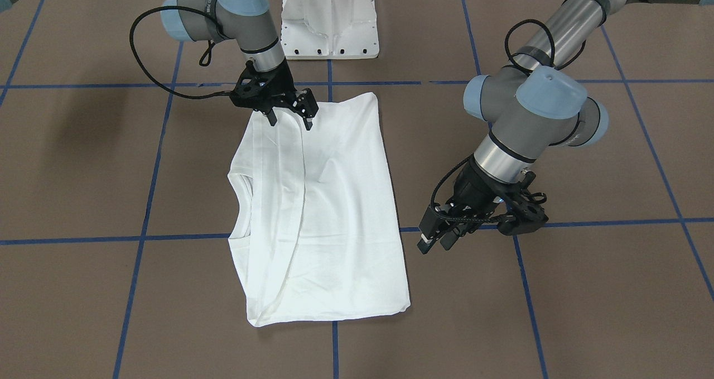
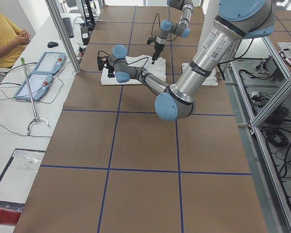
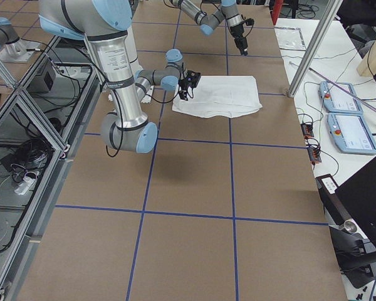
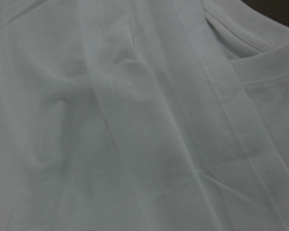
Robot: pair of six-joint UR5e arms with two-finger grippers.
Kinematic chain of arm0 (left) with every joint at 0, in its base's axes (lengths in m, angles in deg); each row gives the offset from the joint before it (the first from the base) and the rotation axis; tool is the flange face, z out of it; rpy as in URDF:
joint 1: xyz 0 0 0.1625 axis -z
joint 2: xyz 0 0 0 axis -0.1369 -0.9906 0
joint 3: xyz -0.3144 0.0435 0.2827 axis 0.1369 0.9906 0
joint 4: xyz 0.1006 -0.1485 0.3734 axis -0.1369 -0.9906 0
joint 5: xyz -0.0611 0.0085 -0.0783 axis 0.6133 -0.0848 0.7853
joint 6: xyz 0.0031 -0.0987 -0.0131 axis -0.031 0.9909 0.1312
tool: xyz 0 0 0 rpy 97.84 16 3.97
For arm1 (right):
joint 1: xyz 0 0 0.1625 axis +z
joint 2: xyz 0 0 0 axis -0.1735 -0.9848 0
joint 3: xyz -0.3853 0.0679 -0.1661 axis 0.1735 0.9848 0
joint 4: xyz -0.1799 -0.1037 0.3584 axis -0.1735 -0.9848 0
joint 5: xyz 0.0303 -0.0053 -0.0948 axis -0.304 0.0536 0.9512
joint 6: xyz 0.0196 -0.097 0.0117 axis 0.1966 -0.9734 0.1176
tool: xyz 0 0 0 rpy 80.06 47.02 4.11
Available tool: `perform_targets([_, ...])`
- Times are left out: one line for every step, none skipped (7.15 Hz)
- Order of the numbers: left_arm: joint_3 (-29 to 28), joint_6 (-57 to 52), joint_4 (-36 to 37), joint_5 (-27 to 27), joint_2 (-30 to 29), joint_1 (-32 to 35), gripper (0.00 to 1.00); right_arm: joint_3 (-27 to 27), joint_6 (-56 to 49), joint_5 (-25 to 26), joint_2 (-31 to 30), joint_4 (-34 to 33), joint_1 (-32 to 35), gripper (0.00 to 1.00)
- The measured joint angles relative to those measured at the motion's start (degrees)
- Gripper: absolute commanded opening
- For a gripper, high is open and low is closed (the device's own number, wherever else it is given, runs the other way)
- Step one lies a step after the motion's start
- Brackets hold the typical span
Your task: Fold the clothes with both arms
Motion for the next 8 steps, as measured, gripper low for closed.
perform_targets([0.02,0.00,0.00,0.00,0.00,0.00,0.62,-1.30,0.30,0.18,-1.33,0.09,-0.93,1.00])
perform_targets([0.06,0.00,0.00,0.00,0.01,0.00,0.62,-4.14,0.49,0.52,-3.69,0.12,-2.19,1.00])
perform_targets([0.17,0.00,0.08,0.02,0.01,0.00,0.62,-7.34,1.47,1.11,-6.51,0.15,-3.79,1.00])
perform_targets([0.32,0.00,0.38,0.04,0.01,0.00,0.62,-9.43,3.33,2.30,-8.91,0.17,-5.73,1.00])
perform_targets([0.48,0.00,0.79,0.02,0.01,0.00,0.62,-11.24,4.55,3.38,-10.80,0.15,-7.31,1.00])
perform_targets([0.64,0.00,1.21,0.01,0.01,0.00,0.62,-13.50,5.23,3.87,-13.05,0.14,-8.32,1.00])
perform_targets([0.72,0.02,1.44,0.00,-0.01,0.00,0.62,-15.49,5.54,4.06,-14.71,0.14,-8.73,1.00])
perform_targets([0.78,0.06,1.53,0.00,-0.05,0.00,0.62,-16.56,5.81,4.25,-15.30,0.14,-8.87,1.00])
